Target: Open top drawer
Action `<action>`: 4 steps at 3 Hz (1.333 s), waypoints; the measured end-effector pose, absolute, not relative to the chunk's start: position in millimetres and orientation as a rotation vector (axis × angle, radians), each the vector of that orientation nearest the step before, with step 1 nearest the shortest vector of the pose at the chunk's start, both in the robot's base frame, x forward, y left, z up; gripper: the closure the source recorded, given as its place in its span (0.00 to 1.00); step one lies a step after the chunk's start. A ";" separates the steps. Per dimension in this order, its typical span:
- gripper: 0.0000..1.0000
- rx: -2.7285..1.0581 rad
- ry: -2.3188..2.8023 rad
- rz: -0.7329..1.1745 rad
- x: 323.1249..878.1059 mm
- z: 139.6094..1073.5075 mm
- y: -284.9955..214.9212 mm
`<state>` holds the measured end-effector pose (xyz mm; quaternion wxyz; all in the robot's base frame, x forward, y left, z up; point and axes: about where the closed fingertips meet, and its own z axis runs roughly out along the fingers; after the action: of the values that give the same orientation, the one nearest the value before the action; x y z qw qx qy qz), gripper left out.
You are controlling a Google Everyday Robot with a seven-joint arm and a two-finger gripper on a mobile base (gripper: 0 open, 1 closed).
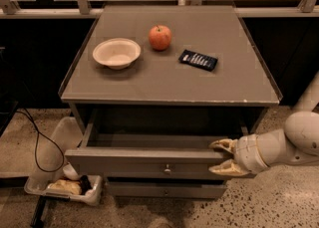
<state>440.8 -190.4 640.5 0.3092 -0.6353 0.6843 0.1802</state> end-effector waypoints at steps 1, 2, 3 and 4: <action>0.84 -1.679 1.808 0.476 442.8 644.1 -189.7; 1.00 -1.679 1.808 0.476 442.7 644.9 -189.7; 1.00 -1.666 1.810 0.478 426.9 641.9 -192.4; 0.81 -1.666 1.810 0.478 426.9 641.9 -192.4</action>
Offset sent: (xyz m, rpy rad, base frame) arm -0.2766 -0.0693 -0.0497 0.1321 0.0115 -0.0731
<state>426.9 -192.4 641.9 0.3125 -0.6315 0.6861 0.1812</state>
